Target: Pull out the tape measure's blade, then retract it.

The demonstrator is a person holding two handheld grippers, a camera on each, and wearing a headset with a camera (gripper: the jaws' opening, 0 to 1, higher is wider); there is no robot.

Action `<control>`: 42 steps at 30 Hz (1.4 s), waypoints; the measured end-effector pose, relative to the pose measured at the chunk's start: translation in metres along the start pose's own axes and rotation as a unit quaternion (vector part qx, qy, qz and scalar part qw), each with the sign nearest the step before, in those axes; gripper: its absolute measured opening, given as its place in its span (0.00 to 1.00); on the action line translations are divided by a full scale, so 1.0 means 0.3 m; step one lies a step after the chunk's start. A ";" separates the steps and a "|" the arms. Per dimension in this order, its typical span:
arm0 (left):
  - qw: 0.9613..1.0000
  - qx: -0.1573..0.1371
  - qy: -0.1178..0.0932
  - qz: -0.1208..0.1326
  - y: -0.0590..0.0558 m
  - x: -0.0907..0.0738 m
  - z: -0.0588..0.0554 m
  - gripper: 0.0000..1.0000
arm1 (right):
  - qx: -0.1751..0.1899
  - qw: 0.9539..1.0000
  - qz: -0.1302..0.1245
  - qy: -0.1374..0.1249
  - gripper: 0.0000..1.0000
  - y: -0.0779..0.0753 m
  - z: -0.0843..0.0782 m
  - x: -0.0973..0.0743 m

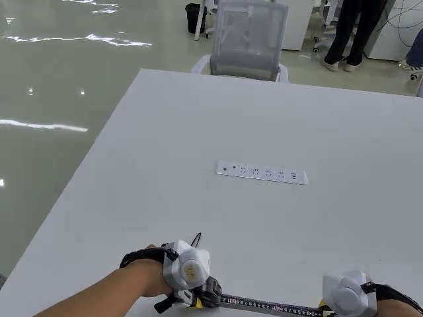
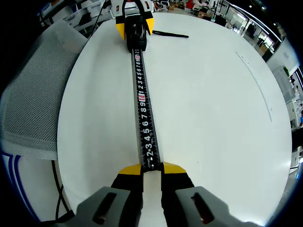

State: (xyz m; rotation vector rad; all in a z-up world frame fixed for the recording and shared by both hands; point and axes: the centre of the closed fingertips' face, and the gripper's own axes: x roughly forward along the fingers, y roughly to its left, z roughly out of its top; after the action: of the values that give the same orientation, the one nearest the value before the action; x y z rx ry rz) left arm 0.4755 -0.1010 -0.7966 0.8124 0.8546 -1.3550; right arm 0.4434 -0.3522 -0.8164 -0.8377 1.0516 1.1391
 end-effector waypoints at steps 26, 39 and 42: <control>1.000 0.004 0.000 0.001 -0.004 -0.002 -0.004 0.34 | 0.012 0.999 -0.021 -0.033 0.15 -0.001 0.004 -0.004; 1.000 0.005 0.001 0.002 -0.002 -0.002 -0.004 0.34 | 0.043 0.997 -0.049 -0.043 0.20 -0.014 -0.018 -0.025; 1.000 0.005 0.002 0.001 -0.003 -0.002 -0.004 0.34 | 0.052 0.995 -0.065 -0.050 0.27 -0.031 -0.022 -0.037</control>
State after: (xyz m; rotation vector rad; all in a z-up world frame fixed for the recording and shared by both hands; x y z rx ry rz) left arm 0.4746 -0.0996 -0.7968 0.8232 0.8500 -1.3581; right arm 0.4502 -0.3639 -0.8078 -0.7488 0.9521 0.9980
